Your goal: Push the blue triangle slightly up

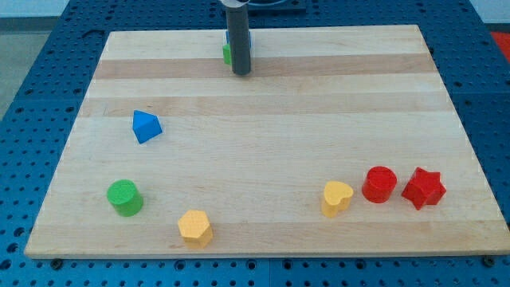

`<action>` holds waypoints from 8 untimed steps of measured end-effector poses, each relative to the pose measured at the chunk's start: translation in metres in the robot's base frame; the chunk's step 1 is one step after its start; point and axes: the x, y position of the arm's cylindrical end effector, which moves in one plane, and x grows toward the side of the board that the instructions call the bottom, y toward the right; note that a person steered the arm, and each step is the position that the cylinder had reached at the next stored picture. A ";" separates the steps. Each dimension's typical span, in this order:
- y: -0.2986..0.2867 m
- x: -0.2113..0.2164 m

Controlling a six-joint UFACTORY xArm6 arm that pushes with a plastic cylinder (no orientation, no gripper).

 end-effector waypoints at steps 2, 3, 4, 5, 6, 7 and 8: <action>0.007 -0.039; 0.007 -0.032; 0.000 0.014; -0.014 0.050; -0.016 0.052; -0.012 0.053; -0.024 0.093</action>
